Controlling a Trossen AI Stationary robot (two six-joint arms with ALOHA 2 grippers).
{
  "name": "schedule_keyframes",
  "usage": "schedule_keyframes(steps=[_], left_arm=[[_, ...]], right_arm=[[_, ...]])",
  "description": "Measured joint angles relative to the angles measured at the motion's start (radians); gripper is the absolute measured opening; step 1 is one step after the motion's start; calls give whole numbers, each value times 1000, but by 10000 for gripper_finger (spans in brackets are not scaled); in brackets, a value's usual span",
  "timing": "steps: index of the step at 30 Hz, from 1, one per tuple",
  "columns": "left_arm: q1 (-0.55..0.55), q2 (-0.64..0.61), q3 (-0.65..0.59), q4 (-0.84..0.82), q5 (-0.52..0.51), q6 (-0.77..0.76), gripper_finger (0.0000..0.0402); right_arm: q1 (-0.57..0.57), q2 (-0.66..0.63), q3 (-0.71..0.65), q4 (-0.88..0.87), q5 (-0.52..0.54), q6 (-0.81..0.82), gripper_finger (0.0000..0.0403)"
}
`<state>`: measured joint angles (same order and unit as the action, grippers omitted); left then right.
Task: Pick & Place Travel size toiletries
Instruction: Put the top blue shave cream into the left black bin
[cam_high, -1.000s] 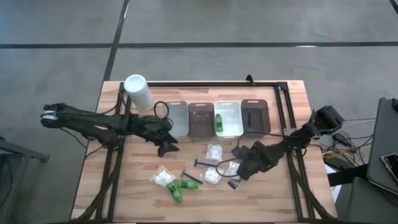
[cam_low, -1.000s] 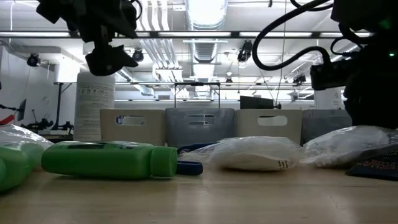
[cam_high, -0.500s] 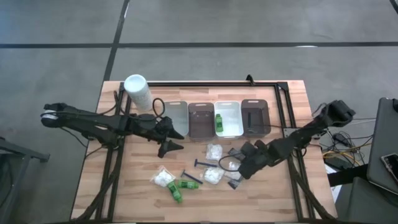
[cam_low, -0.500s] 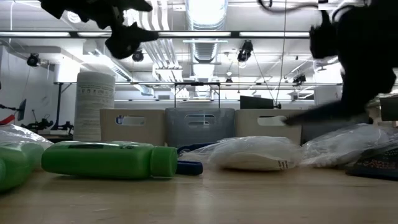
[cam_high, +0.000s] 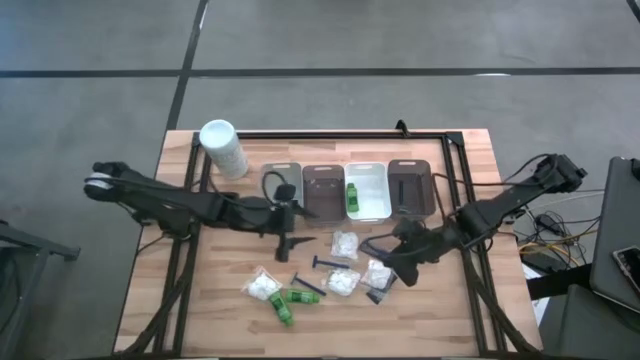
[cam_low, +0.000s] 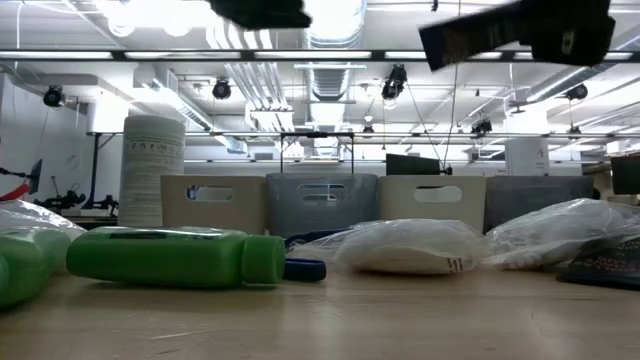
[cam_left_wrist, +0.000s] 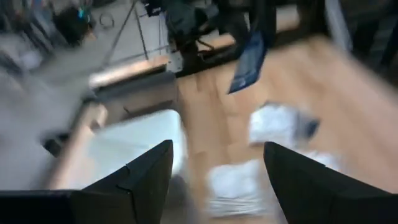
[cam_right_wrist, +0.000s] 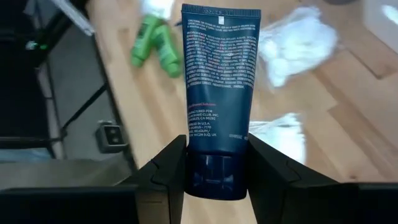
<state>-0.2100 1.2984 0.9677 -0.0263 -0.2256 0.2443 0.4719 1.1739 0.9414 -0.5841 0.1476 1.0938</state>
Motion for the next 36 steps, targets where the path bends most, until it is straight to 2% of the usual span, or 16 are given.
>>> schedule_keyframes(steps=[3,8,17,21,30,36], left_arm=[[-19,85,100,-65,-21,191,257],[-41,197,230,-71,-57,330,257],[-43,346,398,-106,-53,388,251],[-44,362,406,-122,-53,389,219],[-46,357,408,-107,-47,364,117],[-47,367,405,-105,-18,363,85]], right_arm=[[-16,4,32,-3,-18,-11,119],[-50,7,71,15,-49,-21,125],[-56,8,106,41,-44,-32,121],[-56,8,115,43,-46,-32,127],[-56,8,104,41,-78,-41,124],[-56,8,103,42,-79,-55,127]])
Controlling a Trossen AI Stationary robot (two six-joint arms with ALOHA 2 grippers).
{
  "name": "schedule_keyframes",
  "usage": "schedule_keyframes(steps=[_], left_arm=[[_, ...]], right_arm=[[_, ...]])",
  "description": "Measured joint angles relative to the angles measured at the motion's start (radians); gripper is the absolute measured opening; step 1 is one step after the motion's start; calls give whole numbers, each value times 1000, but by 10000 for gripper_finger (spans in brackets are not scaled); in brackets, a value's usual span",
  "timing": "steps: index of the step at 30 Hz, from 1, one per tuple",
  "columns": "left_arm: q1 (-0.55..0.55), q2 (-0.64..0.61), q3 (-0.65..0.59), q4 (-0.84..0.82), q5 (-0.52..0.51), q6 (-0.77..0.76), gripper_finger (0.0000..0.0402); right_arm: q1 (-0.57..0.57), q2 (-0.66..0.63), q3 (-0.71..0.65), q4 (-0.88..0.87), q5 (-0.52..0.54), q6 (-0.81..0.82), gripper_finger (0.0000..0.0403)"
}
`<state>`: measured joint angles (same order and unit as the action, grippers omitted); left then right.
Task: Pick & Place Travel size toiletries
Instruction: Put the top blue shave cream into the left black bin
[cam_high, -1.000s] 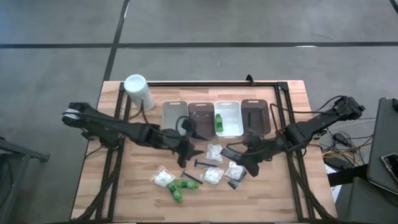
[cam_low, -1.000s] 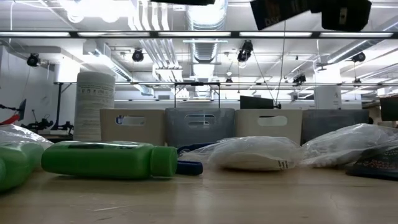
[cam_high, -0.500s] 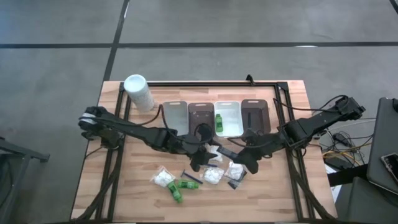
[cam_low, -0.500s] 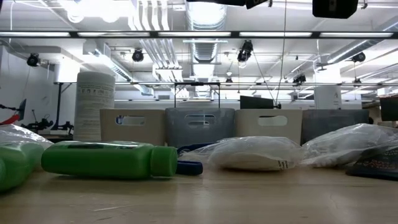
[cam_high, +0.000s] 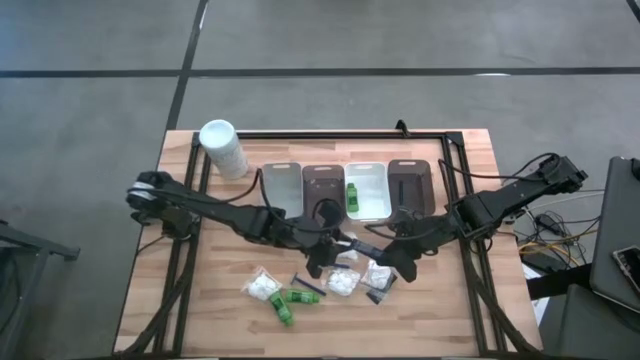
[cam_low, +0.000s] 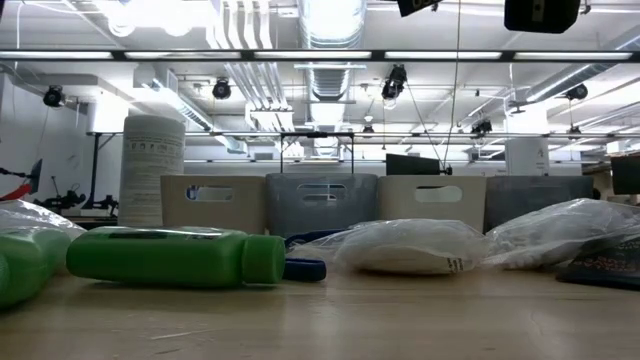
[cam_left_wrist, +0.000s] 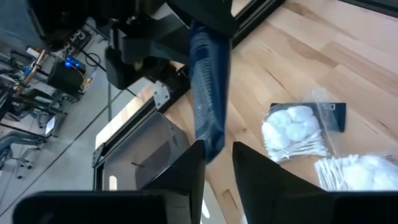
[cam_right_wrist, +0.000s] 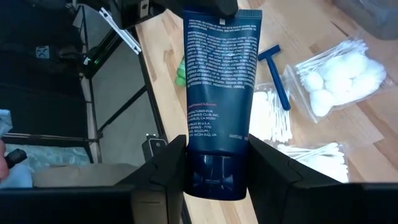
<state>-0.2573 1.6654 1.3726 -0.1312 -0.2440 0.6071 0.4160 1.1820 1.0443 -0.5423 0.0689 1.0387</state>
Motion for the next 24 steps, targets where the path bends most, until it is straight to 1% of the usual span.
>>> schedule_keyframes(steps=[4,9,12,17,21,24], left_arm=[[0,1,3,7,0,0,85],[0,2,3,15,1,-1,86],[-1,2,4,19,21,-2,81],[-13,2,4,21,19,-6,64],[-19,2,4,24,9,-10,44],[-21,2,4,37,7,-52,23]], right_arm=[[0,1,0,0,0,-4,122],[0,1,-2,0,6,-2,130],[-4,2,-2,0,9,1,128],[-8,2,-2,3,8,5,122],[-10,2,-3,5,6,18,131],[-10,2,-3,6,5,33,130]])
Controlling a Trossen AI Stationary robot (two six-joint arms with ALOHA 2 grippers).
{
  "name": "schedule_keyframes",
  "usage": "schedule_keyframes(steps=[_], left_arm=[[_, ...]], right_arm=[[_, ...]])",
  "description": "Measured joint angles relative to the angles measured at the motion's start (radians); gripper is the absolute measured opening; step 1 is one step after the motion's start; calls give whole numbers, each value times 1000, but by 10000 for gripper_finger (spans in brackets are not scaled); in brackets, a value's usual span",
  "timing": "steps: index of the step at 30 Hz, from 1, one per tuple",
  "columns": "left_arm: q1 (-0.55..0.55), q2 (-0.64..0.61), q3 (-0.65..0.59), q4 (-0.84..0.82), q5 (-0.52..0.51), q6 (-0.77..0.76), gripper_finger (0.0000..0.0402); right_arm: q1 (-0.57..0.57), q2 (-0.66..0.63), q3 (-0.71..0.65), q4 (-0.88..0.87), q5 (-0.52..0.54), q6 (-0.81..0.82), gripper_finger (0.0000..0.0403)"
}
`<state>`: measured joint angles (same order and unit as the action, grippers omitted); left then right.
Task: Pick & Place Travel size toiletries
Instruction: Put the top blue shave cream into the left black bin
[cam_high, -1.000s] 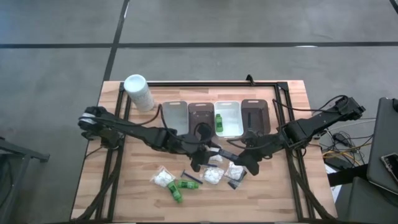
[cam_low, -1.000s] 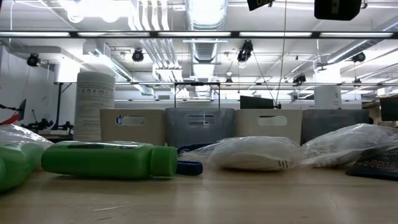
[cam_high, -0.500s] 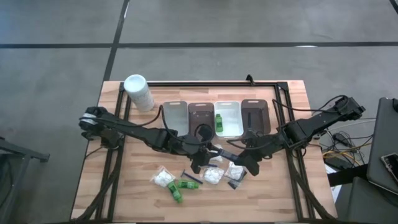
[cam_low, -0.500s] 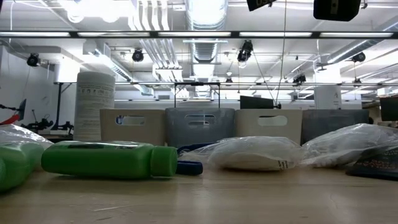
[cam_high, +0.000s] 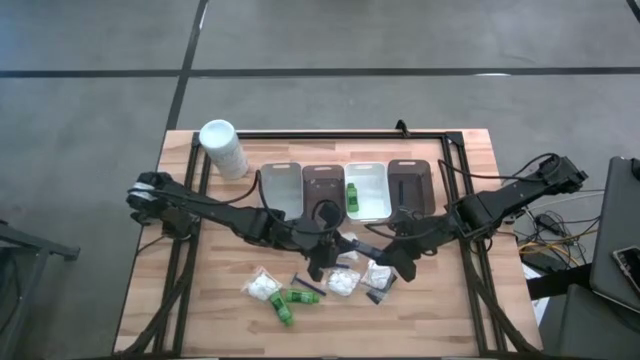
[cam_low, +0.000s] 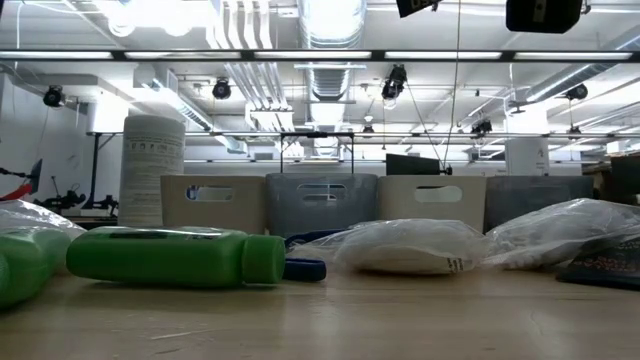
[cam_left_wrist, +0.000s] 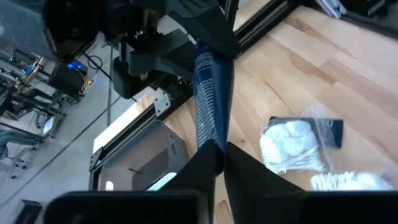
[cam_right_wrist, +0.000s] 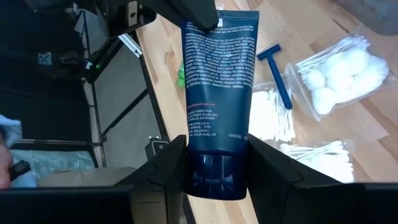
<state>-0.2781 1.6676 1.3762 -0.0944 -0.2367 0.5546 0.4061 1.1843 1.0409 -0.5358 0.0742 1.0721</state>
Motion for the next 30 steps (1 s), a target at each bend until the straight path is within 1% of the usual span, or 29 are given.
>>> schedule_keyframes(steps=[2,4,6,8,11,14,16,20,24,27,29,30], left_arm=[[-1,0,0,9,0,-25,9],[-1,0,0,7,1,-49,7],[-2,0,0,1,1,-59,7],[-4,0,0,-14,4,-68,5],[-7,0,0,-41,2,-93,5],[-7,0,0,-71,-40,-100,3],[-7,0,0,-109,-99,-100,3],[-7,-26,2,-236,-226,-116,2],[-7,-94,4,-413,-371,-199,1],[2,-147,3,-584,-490,-347,1],[22,-179,3,-720,-567,-532,1],[41,-188,3,-792,-582,-651,1]], right_arm=[[0,0,0,1,0,6,126],[0,0,0,0,0,6,126],[0,0,-1,0,1,6,133],[0,0,0,2,5,10,149],[-3,0,9,1,13,34,184],[-1,0,26,-1,13,39,220],[2,0,41,-24,11,36,244],[3,0,85,-100,24,30,286],[29,0,143,-219,151,28,316],[50,-1,186,-333,244,58,329],[56,-2,205,-401,301,96,335],[58,-2,211,-432,329,124,337]])
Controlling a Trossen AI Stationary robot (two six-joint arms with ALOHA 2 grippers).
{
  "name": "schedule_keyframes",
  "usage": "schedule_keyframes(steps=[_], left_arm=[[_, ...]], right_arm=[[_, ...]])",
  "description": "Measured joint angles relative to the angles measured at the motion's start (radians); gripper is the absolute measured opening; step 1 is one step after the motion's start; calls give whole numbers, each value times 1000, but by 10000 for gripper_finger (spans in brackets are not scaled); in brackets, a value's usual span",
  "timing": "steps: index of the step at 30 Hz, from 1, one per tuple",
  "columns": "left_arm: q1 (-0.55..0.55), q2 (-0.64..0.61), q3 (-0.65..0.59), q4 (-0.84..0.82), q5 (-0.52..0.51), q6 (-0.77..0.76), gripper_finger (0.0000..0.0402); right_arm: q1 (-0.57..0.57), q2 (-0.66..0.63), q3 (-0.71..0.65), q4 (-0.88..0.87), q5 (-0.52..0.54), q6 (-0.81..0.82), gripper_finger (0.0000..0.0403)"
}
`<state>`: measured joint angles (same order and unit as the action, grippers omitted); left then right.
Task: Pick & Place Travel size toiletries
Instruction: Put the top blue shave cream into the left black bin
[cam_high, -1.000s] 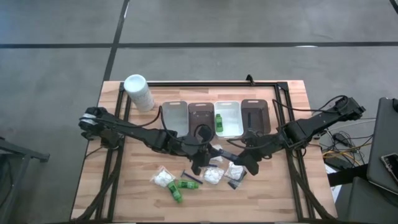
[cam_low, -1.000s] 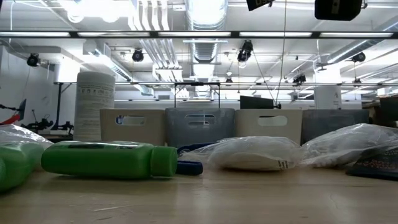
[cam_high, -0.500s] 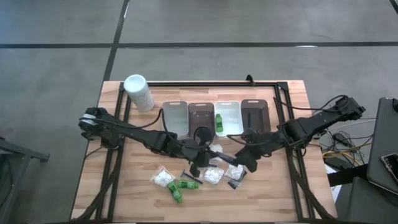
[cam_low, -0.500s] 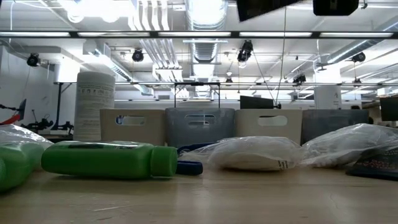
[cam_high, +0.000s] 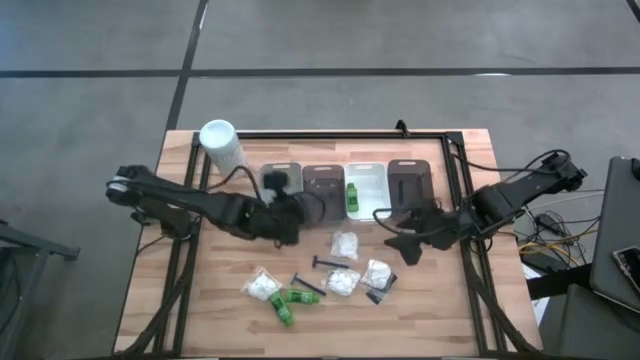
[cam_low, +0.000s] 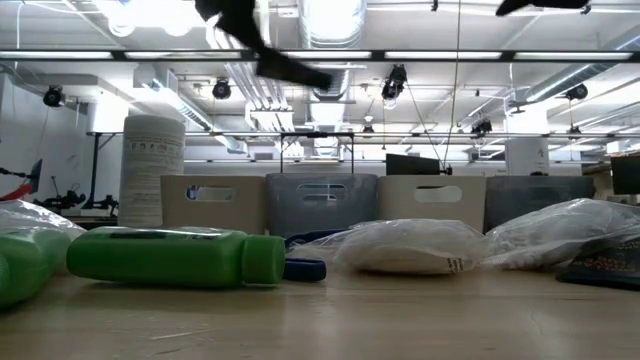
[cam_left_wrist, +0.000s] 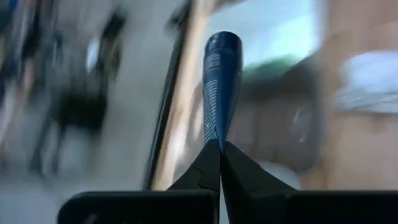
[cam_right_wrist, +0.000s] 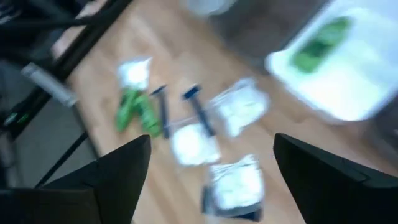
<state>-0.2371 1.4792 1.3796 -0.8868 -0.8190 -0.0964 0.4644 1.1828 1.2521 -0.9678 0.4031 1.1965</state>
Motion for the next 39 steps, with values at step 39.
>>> schedule_keyframes(steps=[39], left_arm=[[98,129,-366,888,27,-1244,1]], right_arm=[[80,0,-19,-322,176,372,260]])
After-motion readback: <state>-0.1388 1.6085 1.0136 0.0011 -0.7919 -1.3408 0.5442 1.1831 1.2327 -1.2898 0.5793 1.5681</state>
